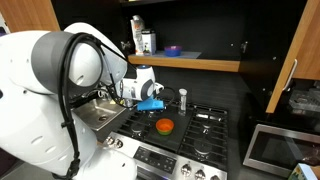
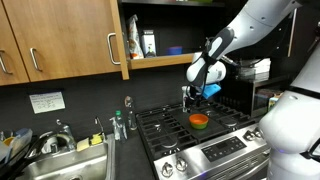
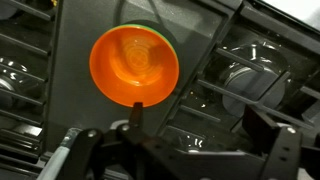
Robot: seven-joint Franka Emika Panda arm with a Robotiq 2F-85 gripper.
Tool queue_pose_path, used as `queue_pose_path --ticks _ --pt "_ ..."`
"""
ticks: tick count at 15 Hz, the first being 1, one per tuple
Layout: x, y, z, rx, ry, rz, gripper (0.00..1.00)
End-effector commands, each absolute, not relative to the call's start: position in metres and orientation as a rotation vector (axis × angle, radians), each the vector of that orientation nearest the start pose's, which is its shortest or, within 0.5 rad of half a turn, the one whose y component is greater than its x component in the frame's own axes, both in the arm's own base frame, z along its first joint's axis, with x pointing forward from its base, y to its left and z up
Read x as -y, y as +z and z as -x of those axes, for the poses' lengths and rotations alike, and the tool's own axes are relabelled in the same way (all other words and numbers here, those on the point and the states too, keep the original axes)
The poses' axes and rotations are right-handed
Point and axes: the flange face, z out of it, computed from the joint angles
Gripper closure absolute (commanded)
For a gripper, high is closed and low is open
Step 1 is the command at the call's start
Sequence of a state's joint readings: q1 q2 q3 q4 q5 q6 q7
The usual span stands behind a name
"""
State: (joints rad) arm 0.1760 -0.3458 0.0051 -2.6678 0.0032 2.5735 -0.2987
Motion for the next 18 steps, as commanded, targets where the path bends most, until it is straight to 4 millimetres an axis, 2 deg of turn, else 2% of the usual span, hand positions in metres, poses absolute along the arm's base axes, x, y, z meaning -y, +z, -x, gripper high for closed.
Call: queue_pose_path --ticks 1,8,18 --pt "-0.075 0.359 -0.430 0.675 -0.411 3.019 0.00" --pt "-0.077 0.332 -0.451 0.650 -0.419 3.026 0.00" --pt "-0.068 0.306 -0.464 0.553 -0.322 3.028 0.00"
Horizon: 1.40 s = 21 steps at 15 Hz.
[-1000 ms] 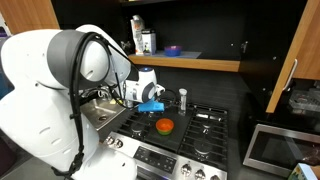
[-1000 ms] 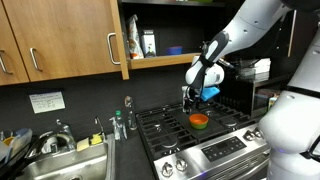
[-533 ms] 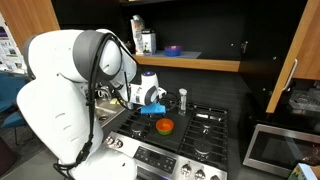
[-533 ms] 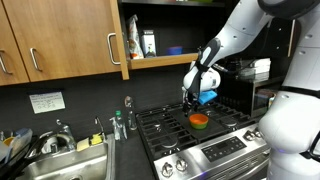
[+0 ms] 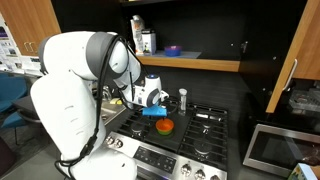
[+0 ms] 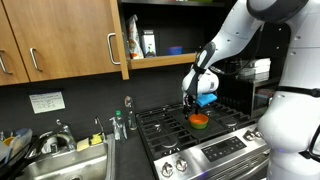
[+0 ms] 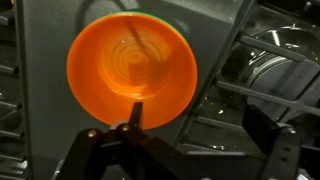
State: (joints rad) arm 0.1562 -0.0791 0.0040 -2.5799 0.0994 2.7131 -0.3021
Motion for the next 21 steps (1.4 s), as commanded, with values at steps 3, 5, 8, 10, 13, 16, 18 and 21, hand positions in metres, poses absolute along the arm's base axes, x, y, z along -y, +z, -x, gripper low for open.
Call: queue_pose_path --ticks 3,5,8,10,13,16,18,21 --pt "-0.068 0.302 -0.466 0.533 -0.305 3.025 0.00" --pt "-0.068 0.299 -0.468 0.528 -0.296 3.023 0.03" --pt "-0.067 0.295 -0.469 0.525 -0.285 3.025 0.29" --pt "-0.067 0.293 -0.470 0.523 -0.279 3.026 0.43" --pt "-0.064 0.291 -0.470 0.517 -0.273 3.028 0.66" --pt "-0.063 0.289 -0.469 0.517 -0.265 3.030 0.91" --pt "-0.065 0.290 -0.469 0.520 -0.266 3.028 0.96" --pt "-0.065 0.294 -0.469 0.528 -0.278 3.029 0.91"
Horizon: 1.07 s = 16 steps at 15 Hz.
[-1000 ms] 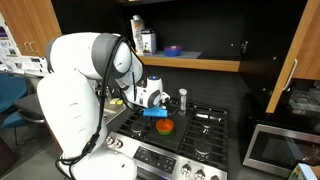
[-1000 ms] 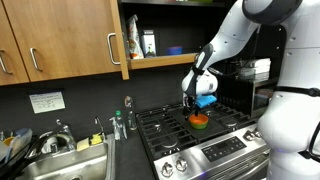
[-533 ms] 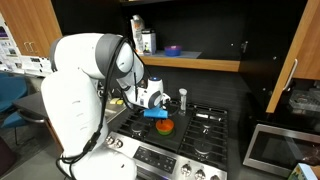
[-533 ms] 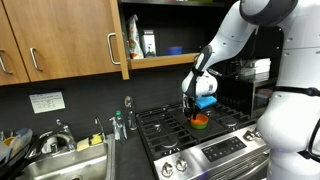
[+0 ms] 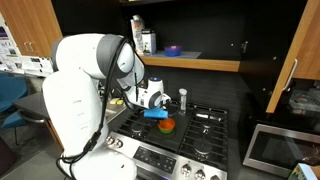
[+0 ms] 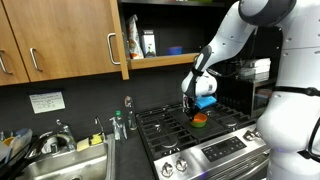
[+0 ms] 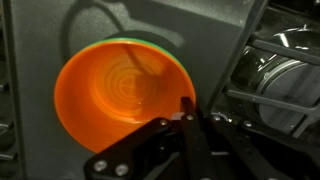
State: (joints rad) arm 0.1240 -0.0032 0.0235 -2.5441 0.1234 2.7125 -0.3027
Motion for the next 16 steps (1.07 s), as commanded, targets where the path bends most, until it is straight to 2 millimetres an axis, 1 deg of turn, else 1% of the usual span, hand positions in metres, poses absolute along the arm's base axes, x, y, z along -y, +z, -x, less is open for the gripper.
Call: queue_pose_path --ticks 1,2,3,4,5,6,7,10,16 --pt "-0.0657 0.2951 -0.4693 0.530 -0.280 3.028 0.86" --pt "-0.0657 0.2953 -0.4692 0.533 -0.280 3.029 0.83" --pt "-0.0657 0.2956 -0.4694 0.537 -0.281 3.029 0.67" --pt "-0.0662 0.2962 -0.4693 0.539 -0.280 3.030 0.58" --pt "-0.0669 0.2965 -0.4695 0.539 -0.280 3.029 0.53" --pt "-0.0668 0.2966 -0.4695 0.541 -0.280 3.029 0.81" --pt "-0.0666 0.2967 -0.4697 0.543 -0.280 3.030 0.89" --pt "-0.0677 0.2970 -0.4702 0.546 -0.278 3.031 1.00" --pt "-0.0693 0.3009 -0.4732 0.552 -0.286 3.031 0.99"
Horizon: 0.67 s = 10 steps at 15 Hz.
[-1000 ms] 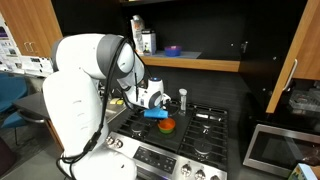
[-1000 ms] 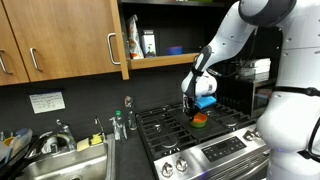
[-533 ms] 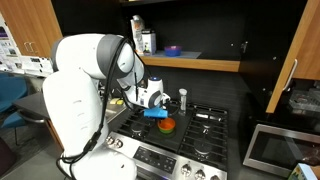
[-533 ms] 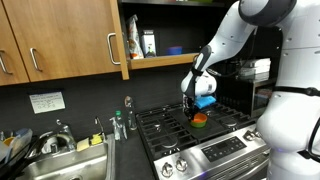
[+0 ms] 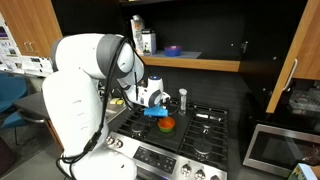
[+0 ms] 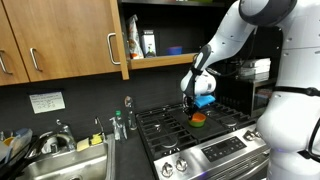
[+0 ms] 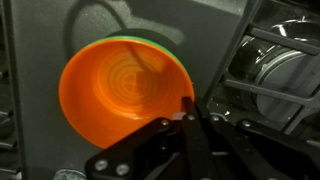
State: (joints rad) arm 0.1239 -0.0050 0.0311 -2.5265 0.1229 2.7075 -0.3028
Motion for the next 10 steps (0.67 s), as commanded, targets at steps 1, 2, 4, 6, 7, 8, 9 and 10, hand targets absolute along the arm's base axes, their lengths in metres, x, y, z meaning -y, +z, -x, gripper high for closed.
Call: queue_pose_path --ticks 1,2,4,6,7,8,9,10 --pt "-0.0701 0.3018 -0.4733 0.556 -0.287 3.032 0.99" --pt "-0.0711 0.3026 -0.4732 0.562 -0.287 3.033 0.99" --pt "-0.0718 0.3030 -0.4731 0.574 -0.285 3.033 0.99" --pt "-0.0726 0.3031 -0.4732 0.578 -0.283 3.033 0.98" --pt "-0.0731 0.3030 -0.4731 0.580 -0.282 3.033 0.96" --pt "-0.0731 0.3030 -0.4730 0.584 -0.281 3.033 0.99" --pt "-0.0737 0.3032 -0.4729 0.586 -0.281 3.032 1.00" --pt "-0.0743 0.3032 -0.4731 0.587 -0.281 3.033 1.00"
